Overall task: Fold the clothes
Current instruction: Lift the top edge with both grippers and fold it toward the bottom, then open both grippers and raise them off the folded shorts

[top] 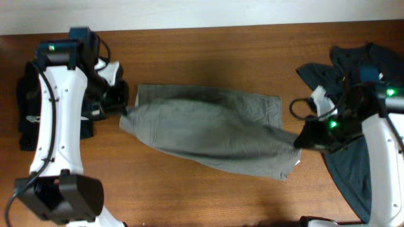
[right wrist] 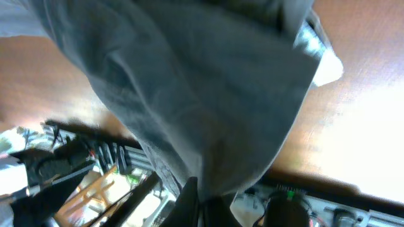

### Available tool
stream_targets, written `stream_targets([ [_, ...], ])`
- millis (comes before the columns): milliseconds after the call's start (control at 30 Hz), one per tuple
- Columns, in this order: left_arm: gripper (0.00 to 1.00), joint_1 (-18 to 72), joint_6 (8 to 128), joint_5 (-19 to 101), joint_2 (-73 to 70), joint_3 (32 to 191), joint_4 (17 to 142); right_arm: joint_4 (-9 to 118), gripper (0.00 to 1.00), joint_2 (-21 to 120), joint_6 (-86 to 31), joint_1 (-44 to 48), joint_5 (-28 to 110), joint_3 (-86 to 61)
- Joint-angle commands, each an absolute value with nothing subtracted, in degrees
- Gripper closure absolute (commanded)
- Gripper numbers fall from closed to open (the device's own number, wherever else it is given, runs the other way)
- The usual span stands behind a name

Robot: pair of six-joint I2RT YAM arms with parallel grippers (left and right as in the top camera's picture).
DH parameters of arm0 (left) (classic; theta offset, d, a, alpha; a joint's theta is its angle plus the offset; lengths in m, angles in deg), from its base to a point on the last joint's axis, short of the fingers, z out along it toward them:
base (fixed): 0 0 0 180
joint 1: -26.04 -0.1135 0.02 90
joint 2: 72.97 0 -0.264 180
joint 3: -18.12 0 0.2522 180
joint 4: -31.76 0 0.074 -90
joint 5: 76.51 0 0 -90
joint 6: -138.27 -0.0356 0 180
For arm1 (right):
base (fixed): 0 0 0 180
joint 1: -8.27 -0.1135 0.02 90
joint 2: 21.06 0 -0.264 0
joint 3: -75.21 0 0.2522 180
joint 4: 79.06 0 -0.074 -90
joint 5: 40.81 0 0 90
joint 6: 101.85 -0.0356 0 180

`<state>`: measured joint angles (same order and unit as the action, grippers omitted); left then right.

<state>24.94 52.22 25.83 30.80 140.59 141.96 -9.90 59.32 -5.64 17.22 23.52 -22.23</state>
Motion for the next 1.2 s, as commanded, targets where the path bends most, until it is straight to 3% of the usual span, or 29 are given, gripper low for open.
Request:
stream_targets([
  [0, 0.99, 25.0, 55.1, 22.0, 24.0, 133.8, 142.2, -10.2, 0.96, 56.9, -5.2, 17.3, 22.8, -17.5],
  [333, 0.99, 25.0, 58.2, 16.4, 14.0, 115.5, 142.0, -7.6, 0.96, 56.4, -7.1, 17.3, 22.5, -2.8],
  [533, 0.99, 25.1, 69.0, 6.4, 13.9, 106.9, 141.6, -6.4, 0.96, 56.4, -7.6, 17.3, 18.7, 5.1],
  [633, 0.99, 25.2, 70.1, 8.3, 13.9, 103.8, 140.3, -6.2, 0.96, 56.4, -7.7, 16.8, 17.9, 6.7],
  [733, 0.97, 25.2, 70.1, 9.2, 13.9, 102.6, 140.2, -6.3, 0.9, 56.4, -7.8, 15.6, 17.9, 6.7],
  [767, 0.93, 25.2, 70.1, 9.3, 13.9, 102.5, 140.3, -6.5, 0.89, 56.4, -7.8, 15.1, 17.9, 6.7],
  [833, 0.75, 25.5, 70.1, 9.6, 13.9, 102.5, 140.4, -6.8, 0.76, 56.4, -7.9, 13.8, 17.9, 6.7],
  [900, 0.64, 26.1, 70.1, 9.6, 13.9, 102.5, 140.5, -6.9, 0.66, 56.4, -8.6, 12.5, 17.9, 6.7],
  [967, 0.35, 26.7, 70.1, 9.7, 13.9, 102.5, 140.7, -6.9, 0.56, 56.4, -9.5, 11.5, 18.3, 6.7],
  [1000, 0.28, 27.1, 70.1, 9.9, 13.9, 102.6, 140.6, -6.9, 0.52, 56.4, -9.6, 11.3, 18.3, 6.5],
  [1167, 0.22, 27.5, 67.9, 10.3, 13.9, 106.7, 141.0, -6.6, 0.39, 56.4, -9.6, 11.3, 18.6, 0.8],
])
